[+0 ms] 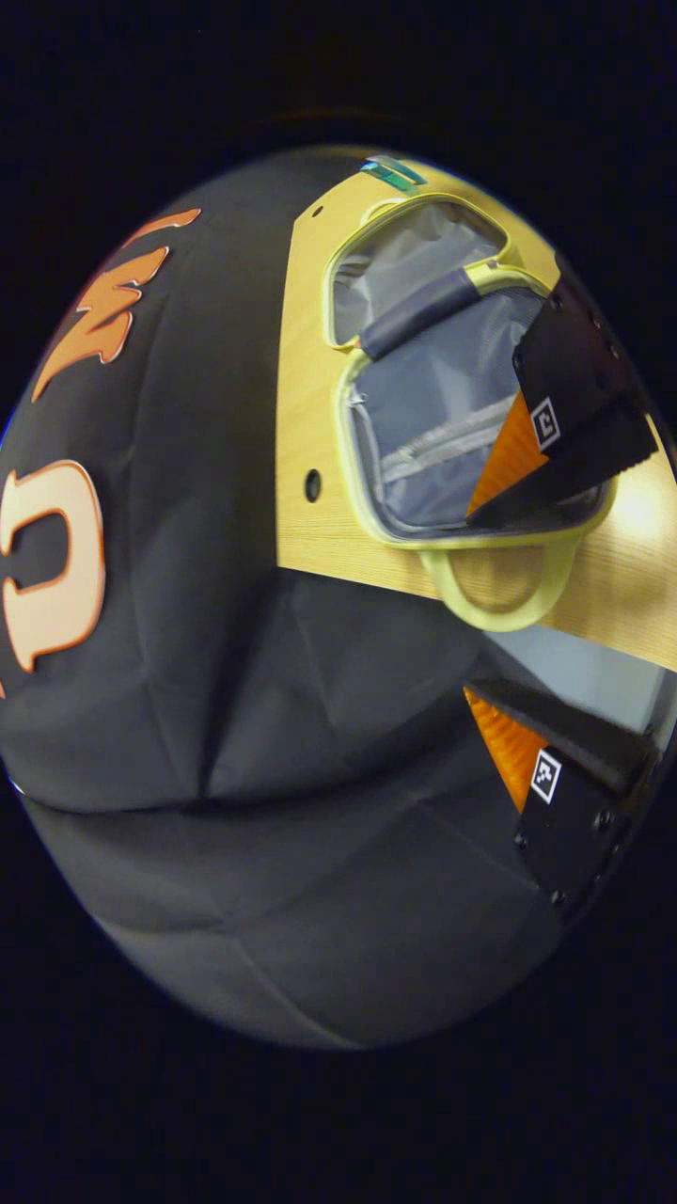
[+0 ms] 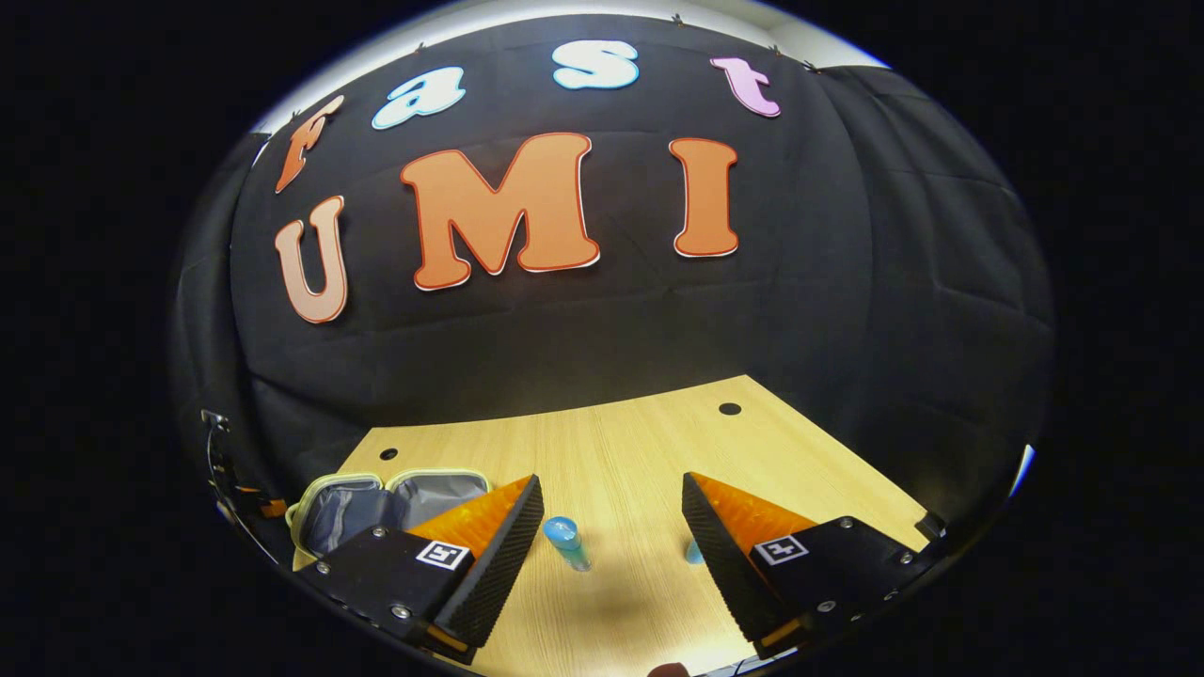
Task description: First open the suitcase, pack the skin care products into it, and then close the suitcase.
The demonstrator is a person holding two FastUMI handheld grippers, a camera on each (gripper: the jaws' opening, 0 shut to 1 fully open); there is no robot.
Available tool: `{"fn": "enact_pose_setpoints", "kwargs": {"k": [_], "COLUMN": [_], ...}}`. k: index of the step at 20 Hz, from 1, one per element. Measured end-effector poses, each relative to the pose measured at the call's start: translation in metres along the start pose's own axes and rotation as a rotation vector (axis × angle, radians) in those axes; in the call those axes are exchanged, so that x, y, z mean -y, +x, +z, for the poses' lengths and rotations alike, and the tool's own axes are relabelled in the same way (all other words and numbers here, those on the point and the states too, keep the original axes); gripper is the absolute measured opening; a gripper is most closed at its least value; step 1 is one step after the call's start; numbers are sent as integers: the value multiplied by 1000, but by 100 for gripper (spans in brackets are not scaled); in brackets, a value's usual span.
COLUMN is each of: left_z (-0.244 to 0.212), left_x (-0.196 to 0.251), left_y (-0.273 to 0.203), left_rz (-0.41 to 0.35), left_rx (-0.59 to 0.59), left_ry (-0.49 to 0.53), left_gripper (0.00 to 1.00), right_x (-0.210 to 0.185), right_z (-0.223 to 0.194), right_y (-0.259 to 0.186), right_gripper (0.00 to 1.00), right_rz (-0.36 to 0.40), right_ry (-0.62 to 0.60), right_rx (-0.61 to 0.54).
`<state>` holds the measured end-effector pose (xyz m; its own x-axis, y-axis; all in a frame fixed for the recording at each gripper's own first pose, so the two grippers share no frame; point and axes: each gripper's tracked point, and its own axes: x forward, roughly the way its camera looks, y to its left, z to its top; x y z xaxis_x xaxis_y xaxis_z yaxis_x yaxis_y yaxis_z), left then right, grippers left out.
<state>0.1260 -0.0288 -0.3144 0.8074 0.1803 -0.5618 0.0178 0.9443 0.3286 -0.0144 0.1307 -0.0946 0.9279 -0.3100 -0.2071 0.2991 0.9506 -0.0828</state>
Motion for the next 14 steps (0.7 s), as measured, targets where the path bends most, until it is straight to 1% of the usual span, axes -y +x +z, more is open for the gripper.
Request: {"fn": "enact_pose_setpoints", "kwargs": {"k": [2, 6, 8, 12, 14], "left_z": [36, 107, 141, 170, 173], "left_x": [23, 93, 137, 228, 280], "left_y": [-19, -63, -88, -125, -135], "left_rz": [-10, -112, -163, -263, -308], "left_rx": [70, 220, 280, 349, 358], "left_ry": [11, -32, -65, -93, -96], "left_gripper": [99, 99, 98, 99, 98], "right_x": [6, 26, 37, 57, 67], "right_z": [-4, -6, -7, -8, -10], "right_y": [2, 10, 18, 36, 46], "right_gripper": [94, 94, 94, 94, 94], "right_rz": [6, 18, 30, 65, 80], "right_ry": [-9, -60, -70, -54, -60], "right_rx": [-4, 7, 3, -11, -22]}}
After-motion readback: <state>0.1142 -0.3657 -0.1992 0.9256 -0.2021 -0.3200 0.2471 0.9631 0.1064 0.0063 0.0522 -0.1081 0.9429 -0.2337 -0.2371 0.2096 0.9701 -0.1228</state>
